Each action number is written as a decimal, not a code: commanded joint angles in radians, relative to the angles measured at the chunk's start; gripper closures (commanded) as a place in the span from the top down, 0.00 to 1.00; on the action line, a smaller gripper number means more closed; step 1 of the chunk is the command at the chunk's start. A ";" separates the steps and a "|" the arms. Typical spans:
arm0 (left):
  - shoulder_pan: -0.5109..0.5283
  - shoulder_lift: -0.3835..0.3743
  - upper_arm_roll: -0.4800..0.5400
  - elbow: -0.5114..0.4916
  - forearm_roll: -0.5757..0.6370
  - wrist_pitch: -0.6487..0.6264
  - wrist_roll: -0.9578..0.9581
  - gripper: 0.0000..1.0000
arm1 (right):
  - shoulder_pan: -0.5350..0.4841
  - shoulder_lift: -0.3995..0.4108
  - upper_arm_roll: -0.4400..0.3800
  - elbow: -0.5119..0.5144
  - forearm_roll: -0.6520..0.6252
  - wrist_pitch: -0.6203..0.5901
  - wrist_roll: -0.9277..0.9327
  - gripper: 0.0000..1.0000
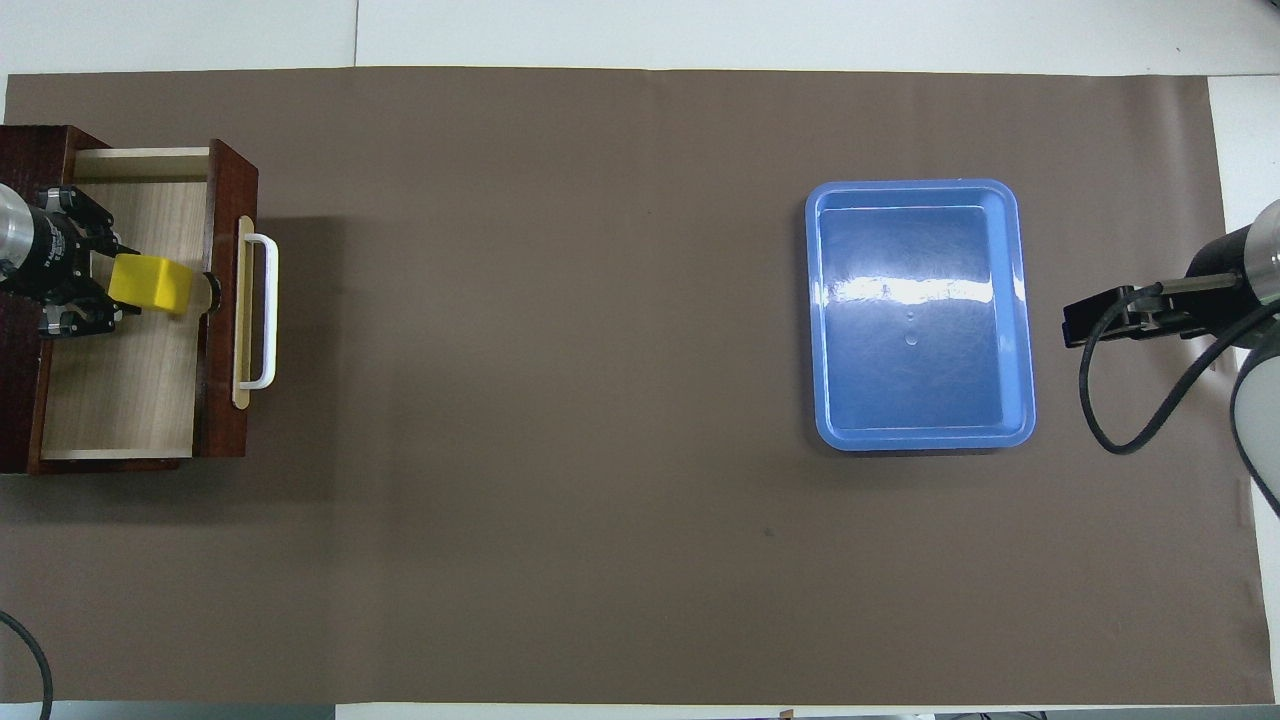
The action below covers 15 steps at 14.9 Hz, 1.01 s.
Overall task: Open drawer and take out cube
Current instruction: 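Grasp the yellow cube in the drawer with the left gripper, then lift the cube with the left gripper while the right gripper approaches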
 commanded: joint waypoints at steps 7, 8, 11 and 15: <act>-0.160 0.169 -0.008 0.426 -0.045 -0.378 -0.248 0.00 | -0.037 -0.022 0.002 -0.045 0.015 0.087 0.097 1.00; -0.195 0.167 -0.008 0.426 -0.045 -0.378 -0.303 0.00 | -0.033 -0.017 0.004 -0.043 0.015 0.087 0.221 0.99; -0.292 0.166 -0.011 0.423 -0.071 -0.363 -0.475 0.00 | -0.017 0.030 0.011 -0.004 0.060 0.087 0.569 0.97; -0.452 0.163 -0.011 0.419 -0.078 -0.301 -0.646 0.00 | 0.015 0.145 0.013 0.097 0.173 0.075 0.942 0.97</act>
